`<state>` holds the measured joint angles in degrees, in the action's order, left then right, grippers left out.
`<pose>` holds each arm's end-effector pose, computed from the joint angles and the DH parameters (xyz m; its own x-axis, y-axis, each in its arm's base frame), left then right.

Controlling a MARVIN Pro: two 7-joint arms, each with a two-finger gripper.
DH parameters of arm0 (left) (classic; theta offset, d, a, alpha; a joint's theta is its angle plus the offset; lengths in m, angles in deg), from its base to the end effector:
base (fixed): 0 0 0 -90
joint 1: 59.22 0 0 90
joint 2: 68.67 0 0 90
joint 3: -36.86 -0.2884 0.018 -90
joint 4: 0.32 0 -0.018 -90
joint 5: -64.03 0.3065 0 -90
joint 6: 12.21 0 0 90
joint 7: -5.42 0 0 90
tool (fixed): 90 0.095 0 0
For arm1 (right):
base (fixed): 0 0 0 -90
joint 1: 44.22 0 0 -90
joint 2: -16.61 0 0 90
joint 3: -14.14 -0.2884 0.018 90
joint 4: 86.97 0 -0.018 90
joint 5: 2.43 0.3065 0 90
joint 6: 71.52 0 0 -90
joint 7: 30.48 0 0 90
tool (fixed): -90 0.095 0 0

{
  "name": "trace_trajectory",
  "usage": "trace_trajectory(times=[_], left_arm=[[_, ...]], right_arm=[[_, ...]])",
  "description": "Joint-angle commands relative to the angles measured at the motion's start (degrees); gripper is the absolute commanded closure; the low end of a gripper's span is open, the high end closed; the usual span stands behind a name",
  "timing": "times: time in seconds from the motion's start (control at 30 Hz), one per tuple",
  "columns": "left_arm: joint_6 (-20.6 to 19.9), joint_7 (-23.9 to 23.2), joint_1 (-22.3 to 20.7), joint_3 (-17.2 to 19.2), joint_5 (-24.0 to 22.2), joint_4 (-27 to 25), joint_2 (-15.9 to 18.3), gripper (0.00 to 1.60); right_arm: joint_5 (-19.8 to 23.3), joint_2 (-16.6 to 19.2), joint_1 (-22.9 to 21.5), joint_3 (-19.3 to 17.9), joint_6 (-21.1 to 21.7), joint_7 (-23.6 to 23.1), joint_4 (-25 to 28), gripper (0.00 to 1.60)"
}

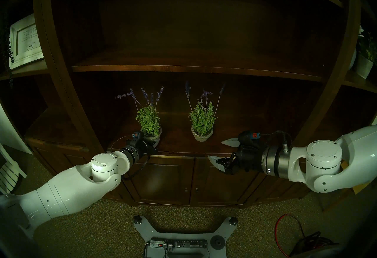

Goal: Place the fake decorative plant upright

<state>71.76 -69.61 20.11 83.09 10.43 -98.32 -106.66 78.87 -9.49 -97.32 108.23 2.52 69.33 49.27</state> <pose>0.3742 0.0427 -0.3304 0.4093 -0.1256 0.9037 -0.3116 -0.9502 0.0090 0.2610 -0.0181 -0.1773 0.3671 0.3383 0.8665 0.7236 -0.6892 -0.0375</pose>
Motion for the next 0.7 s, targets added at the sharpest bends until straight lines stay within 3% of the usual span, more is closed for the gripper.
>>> trace_trajectory(times=[0.0,0.67], left_arm=[[-3.07,-0.8,-1.94,-0.39,-0.96,2.64,-1.36,1.6],[-3.33,-1.23,-0.63,-1.21,-1.7,2.29,0.24,1.6]], right_arm=[[-0.06,-0.01,-0.56,-1.11,-0.32,-0.13,-0.04,0.0],[-0.08,-0.01,-0.6,-1.06,-0.32,-0.12,-0.02,0.0]])
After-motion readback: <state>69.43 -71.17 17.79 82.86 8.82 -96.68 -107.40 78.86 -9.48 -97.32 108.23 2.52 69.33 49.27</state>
